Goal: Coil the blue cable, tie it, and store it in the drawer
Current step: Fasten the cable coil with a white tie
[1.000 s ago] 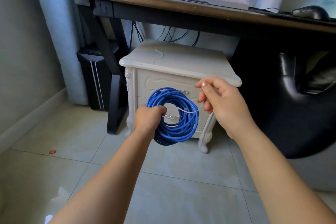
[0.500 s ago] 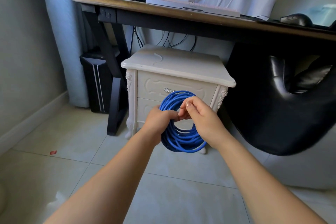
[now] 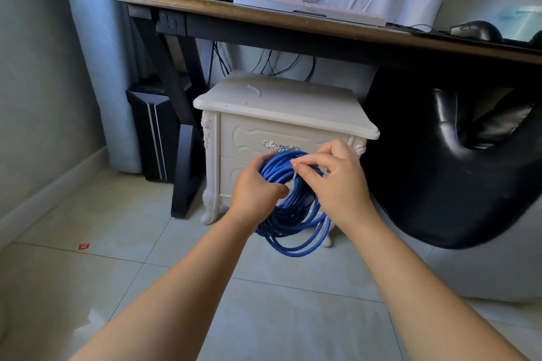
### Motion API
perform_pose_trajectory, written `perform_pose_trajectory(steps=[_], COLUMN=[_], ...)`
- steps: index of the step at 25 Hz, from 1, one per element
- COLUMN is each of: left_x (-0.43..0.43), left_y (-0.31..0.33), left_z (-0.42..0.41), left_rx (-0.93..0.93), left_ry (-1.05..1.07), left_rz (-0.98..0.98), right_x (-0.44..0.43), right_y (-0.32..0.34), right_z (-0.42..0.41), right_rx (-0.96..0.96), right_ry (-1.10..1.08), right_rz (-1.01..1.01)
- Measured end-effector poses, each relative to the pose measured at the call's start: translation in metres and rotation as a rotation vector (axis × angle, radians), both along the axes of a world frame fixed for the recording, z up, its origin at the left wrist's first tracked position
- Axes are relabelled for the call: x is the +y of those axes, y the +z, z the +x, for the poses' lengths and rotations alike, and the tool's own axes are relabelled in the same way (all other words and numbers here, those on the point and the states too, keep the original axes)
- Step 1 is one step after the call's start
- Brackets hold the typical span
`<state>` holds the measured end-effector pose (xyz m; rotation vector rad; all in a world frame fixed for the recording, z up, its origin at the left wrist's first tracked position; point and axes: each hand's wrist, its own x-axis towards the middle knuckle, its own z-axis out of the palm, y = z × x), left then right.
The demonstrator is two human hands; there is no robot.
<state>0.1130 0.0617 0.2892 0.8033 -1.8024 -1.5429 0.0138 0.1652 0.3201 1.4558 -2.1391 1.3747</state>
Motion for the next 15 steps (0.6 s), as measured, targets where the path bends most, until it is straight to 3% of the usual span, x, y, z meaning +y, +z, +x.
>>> perform_pose_trajectory(steps=[2,8,15], left_x=[-0.0007,0.0031,0.0047], left_y=[0.0005,0.0014,0.0027], left_z=[0.0022,0.0034,0.0029], left_rx=[-0.013,0.011,0.055], left_ry=[-0.051,-0.154,-0.185], left_rz=[-0.061,-0.121,-0.167], right_x=[0.0003,-0.0039,-0.0038], right_y=[0.0056,0.0093,0.0110], right_z=[-0.0021,-0.0043,-0.0076], right_rx=[-0.058,-0.553,-0.631], right_ry=[-0.012,0.155,0.178], right_rz=[0.013,0.125,0.079])
